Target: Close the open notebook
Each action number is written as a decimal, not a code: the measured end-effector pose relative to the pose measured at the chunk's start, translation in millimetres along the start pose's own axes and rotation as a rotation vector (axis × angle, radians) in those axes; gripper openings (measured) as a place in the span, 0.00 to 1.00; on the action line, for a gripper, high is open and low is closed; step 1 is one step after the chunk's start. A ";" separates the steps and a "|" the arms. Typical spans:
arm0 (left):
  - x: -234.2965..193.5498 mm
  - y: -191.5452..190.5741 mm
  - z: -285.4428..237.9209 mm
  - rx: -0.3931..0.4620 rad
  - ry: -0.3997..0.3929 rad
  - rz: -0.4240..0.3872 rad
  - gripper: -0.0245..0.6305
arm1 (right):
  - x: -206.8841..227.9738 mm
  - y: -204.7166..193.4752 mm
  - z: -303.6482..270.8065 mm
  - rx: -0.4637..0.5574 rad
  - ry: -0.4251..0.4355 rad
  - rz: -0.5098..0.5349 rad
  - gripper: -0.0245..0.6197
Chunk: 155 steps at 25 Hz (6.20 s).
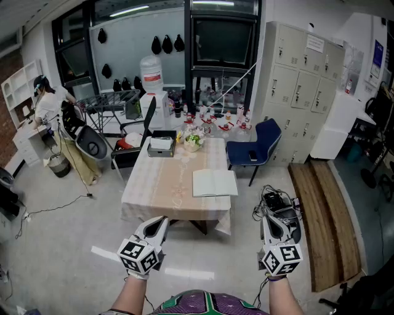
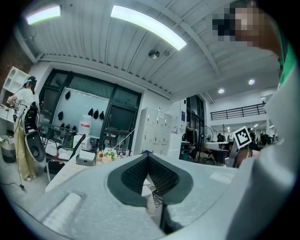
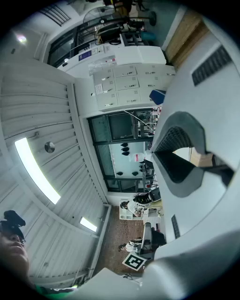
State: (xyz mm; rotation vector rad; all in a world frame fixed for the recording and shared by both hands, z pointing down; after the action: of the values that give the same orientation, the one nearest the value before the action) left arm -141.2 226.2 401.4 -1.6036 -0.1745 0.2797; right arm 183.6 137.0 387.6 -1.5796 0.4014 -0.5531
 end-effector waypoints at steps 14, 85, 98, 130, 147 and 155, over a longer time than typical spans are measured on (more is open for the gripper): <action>16.7 3.2 -14.6 -0.003 -0.022 0.003 0.06 | 8.9 2.0 5.8 -0.010 -0.018 0.016 0.04; -166.7 -22.4 -236.8 -0.078 -0.093 0.074 0.06 | 10.9 -23.3 -293.3 -0.173 0.141 0.038 0.04; -126.9 5.9 -337.6 -0.046 -0.078 0.019 0.06 | 95.0 6.1 -353.7 -0.087 0.226 0.026 0.04; -156.0 -14.0 -416.2 -0.080 -0.210 0.022 0.06 | 121.2 -66.7 -420.5 -0.281 0.215 -0.023 0.32; -140.3 -47.3 -407.3 -0.161 -0.207 0.023 0.06 | 160.5 -203.9 -418.0 -0.571 0.161 -0.124 0.32; -129.0 -57.4 -415.7 -0.191 -0.207 0.025 0.06 | 178.5 -265.1 -420.0 -0.681 0.151 -0.189 0.32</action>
State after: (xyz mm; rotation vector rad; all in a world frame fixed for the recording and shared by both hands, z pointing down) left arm -142.8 -205.3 482.5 -1.7653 -0.3485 0.4604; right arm 71.5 -285.4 683.5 -2.2530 0.5990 -0.7295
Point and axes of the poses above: the fingertips, and each gripper's own axes: z backward along the fingers, x to its right, y out of its top, the point moved 3 cm from there along z, backward along the fingers, and after that the axes turned 3 degrees about -z, right-handed, at the moved point
